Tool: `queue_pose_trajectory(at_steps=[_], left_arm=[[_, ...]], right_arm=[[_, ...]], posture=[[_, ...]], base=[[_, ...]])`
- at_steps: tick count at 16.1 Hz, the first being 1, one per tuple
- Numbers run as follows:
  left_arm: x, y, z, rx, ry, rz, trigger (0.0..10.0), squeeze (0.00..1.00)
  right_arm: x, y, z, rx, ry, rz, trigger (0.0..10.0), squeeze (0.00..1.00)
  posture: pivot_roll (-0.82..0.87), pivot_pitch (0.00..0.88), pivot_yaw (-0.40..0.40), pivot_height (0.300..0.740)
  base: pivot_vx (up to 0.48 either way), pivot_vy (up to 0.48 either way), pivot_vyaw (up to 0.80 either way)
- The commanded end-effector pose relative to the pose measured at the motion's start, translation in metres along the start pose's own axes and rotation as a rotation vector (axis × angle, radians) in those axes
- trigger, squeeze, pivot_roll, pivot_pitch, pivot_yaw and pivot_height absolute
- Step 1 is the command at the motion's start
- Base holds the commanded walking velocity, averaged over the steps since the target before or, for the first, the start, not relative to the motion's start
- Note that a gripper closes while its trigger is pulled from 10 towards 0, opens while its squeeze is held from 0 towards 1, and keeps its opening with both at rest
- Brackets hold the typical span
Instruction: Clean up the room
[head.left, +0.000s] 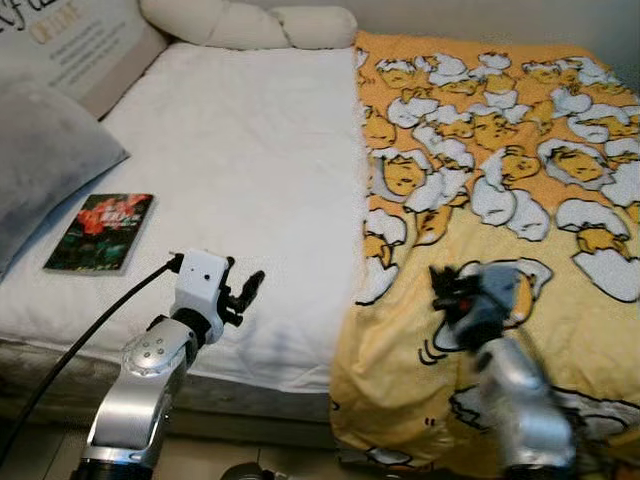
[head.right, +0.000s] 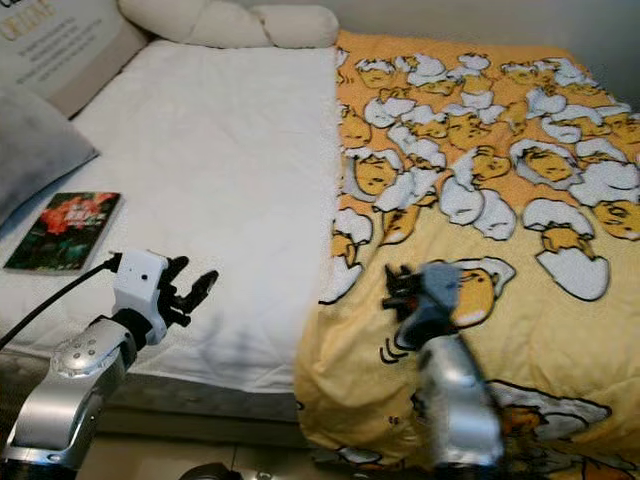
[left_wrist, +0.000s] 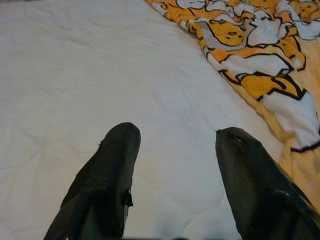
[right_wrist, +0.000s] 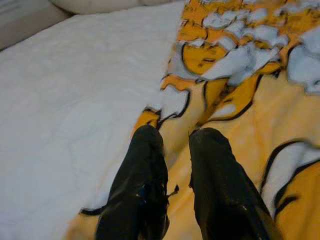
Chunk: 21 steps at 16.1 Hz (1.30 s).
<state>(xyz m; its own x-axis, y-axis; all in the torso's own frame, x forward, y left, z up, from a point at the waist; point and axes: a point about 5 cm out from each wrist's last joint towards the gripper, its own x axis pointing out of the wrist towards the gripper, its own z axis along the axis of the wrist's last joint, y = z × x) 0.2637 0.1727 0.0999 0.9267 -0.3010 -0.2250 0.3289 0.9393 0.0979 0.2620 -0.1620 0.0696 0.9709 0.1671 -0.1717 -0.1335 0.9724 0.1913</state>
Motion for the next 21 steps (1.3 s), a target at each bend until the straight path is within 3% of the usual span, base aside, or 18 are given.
queue_pose_trajectory(at_steps=[1, 4, 8, 9, 13, 14, 16, 19, 21], left_arm=[[0.001, -0.001, 0.004, 0.003, -0.024, 0.035, 10.0, 0.29], [0.003, 0.003, 0.005, 0.054, -0.011, 0.063, 10.0, 0.29], [0.006, 0.007, 0.005, 0.018, -0.017, 0.105, 10.0, 0.29], [0.006, 0.007, 0.005, 0.018, -0.017, 0.106, 10.0, 0.29], [0.003, 0.006, 0.005, 0.019, -0.020, 0.118, 10.0, 0.29], [0.004, 0.008, 0.006, 0.021, -0.020, 0.130, 10.0, 0.29], [0.005, 0.010, 0.006, 0.021, -0.021, 0.133, 10.0, 0.29], [0.009, 0.006, 0.007, 0.059, -0.017, 0.112, 10.0, 0.29], [0.012, 0.006, 0.011, 0.041, -0.032, 0.116, 10.0, 0.29]], right_arm=[[-0.003, 0.000, 0.005, -0.008, -0.007, -0.032, 10.0, 0.00], [-0.002, 0.010, 0.005, -0.038, -0.009, -0.027, 10.0, 0.00], [-0.004, 0.005, 0.005, -0.033, 0.003, -0.066, 10.0, 0.00], [-0.006, 0.004, 0.004, -0.045, 0.008, -0.061, 10.0, 1.00], [-0.005, -0.008, 0.009, -0.129, -0.037, -0.128, 10.0, 1.00], [-0.003, -0.009, 0.011, -0.113, -0.065, -0.142, 10.0, 1.00], [-0.002, -0.006, 0.013, -0.180, -0.077, -0.124, 10.0, 1.00], [0.005, 0.000, 0.012, -0.153, -0.084, -0.131, 10.0, 1.00], [0.007, 0.000, 0.010, -0.136, -0.081, -0.146, 10.0, 1.00]], posture=[[0.03, 0.000, -0.016, 0.740], [0.03, 0.000, -0.016, 0.740], [0.02, 0.000, -0.012, 0.740], [0.02, 0.000, -0.012, 0.740], [0.04, 0.000, -0.036, 0.740], [0.04, 0.000, -0.038, 0.740], [0.04, 0.000, -0.042, 0.740], [0.04, 0.000, -0.052, 0.740], [0.05, 0.000, -0.053, 0.740]], base=[[0.000, -0.398, 0.00], [0.000, -0.399, 0.00], [0.000, -0.396, 0.00], [0.000, -0.398, 0.00], [0.000, -0.393, 0.00], [0.000, -0.386, 0.00], [0.000, -0.386, 0.00], [0.000, -0.382, 0.00], [0.000, -0.369, 0.00]])
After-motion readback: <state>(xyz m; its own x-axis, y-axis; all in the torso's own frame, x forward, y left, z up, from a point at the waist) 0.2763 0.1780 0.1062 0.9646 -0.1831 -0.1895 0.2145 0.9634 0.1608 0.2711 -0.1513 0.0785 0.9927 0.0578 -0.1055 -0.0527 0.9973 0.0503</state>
